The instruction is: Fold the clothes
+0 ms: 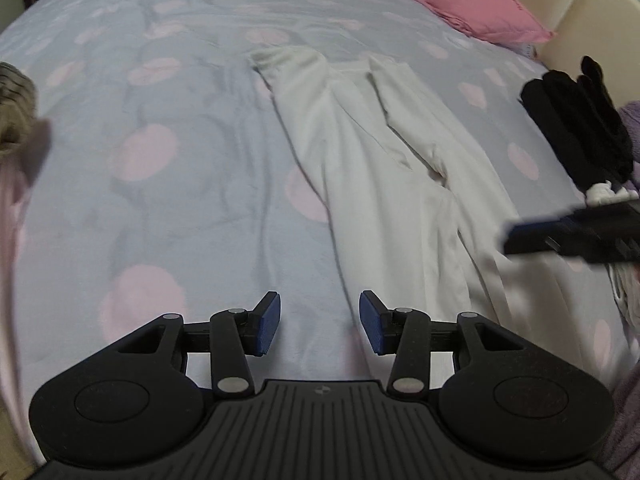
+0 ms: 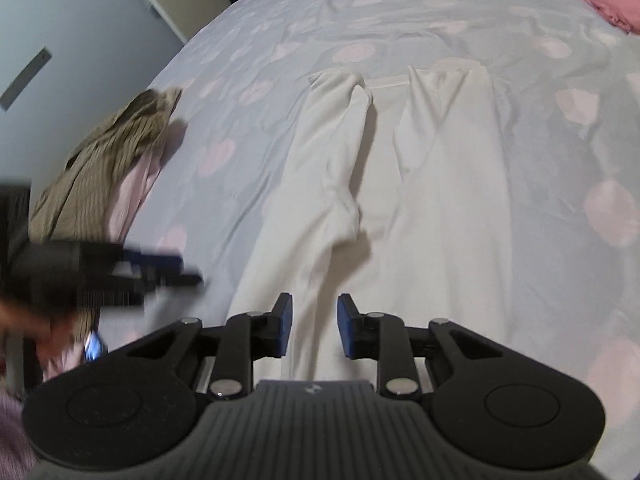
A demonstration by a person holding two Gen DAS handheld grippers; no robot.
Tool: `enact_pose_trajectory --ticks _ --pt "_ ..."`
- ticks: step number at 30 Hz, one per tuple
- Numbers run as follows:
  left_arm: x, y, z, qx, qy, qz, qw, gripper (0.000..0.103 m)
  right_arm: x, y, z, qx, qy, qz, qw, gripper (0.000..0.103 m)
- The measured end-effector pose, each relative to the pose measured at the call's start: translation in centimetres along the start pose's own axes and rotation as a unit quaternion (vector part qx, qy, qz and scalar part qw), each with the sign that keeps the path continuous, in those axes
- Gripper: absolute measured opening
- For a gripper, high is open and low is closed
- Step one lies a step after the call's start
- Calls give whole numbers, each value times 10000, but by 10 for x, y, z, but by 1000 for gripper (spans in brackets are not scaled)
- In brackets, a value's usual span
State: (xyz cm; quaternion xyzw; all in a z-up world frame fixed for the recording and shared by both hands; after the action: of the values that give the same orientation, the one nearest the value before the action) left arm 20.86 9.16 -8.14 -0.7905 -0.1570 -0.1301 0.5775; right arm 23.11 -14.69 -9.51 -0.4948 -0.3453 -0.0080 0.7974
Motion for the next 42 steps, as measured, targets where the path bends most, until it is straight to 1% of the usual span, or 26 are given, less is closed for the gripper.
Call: enact_pose_trajectory --ticks 5,6,7,8,9,10,12,14,16,18,20,22,24,26,28,31,32,35,38,39,40,41,42 --pt "-2 21 7 -418 -221 147 9988 40 8 33 -16 123 557 -18 9984 29" --pt "-2 24 8 -469 -248 183 9984 37 8 37 -20 166 685 -15 9975 30" --pt "-2 28 10 -521 -274 219 9980 29 8 42 -23 211 783 -15 9967 30" --pt "-3 31 10 -524 -257 271 9979 25 8 44 -25 249 809 -7 9964 29" --pt "-4 35 10 -492 -266 310 9980 17 9 46 -25 268 794 23 9965 16" --pt "-4 39 10 -487 -299 379 9976 10 10 47 -25 287 779 52 9965 3" --pt "-5 41 11 -506 -302 394 9975 9 12 43 -25 200 739 50 9971 3" --pt "-5 43 9 -473 -263 390 9978 9 15 34 -27 -48 692 66 9976 3" --pt "-6 45 7 -419 -221 398 9981 9 15 32 -34 -128 710 147 9973 3" --pt "-6 45 5 -364 -186 396 9984 9 12 40 -38 -184 695 277 9970 4" --pt "-6 44 3 -316 -185 385 9986 9 10 47 -37 -327 561 359 9972 6" --pt "-7 40 0 -279 -130 353 9989 10 8 44 -36 -344 555 314 9974 10" --pt "-9 35 -1 -216 -87 329 9992 10 9 33 -34 -299 620 222 9974 22" --pt "-12 29 -1 -214 -113 309 9992 11 6 22 -31 -165 643 164 9977 31" --pt "-17 22 -1 -198 -141 274 9993 15 -1 16 -24 85 676 235 9974 31" --pt "-27 14 -2 -203 -204 255 9993 17 -19 13 -10 382 699 488 9956 30" --pt "-30 12 -3 -221 -222 254 9992 17 -27 13 -4 395 604 587 9957 30" --pt "-43 4 -7 -255 -249 257 9990 17 -48 14 11 256 213 836 9959 30" --pt "-61 -3 -10 -246 -267 245 9990 17 -63 14 20 245 27 885 9958 30" --pt "-66 -6 -11 -243 -272 240 9990 17 -64 15 21 293 -6 895 9956 24" --pt "-72 -7 -10 -250 -331 244 9988 17 -65 16 23 366 -13 916 9951 7" --pt "-78 -9 -10 -247 -405 258 9985 17 -68 13 23 433 18 934 9947 1" --pt "-84 -11 -10 -242 -488 250 9982 17 -69 10 23 425 46 914 9949 1"
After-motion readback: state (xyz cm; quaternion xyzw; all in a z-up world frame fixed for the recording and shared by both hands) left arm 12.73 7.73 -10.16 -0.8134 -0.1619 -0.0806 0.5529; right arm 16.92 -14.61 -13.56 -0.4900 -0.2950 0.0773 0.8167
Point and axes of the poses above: each gripper's, at about its wrist camera, not at the fingertips, and y roughly the way its jaws point, z to its left, x to its top, the point moved 1 cm from there along y, roughly the way its jaws point, and after that the axes turned 14 degrees about -y, right-handed, at the moved point
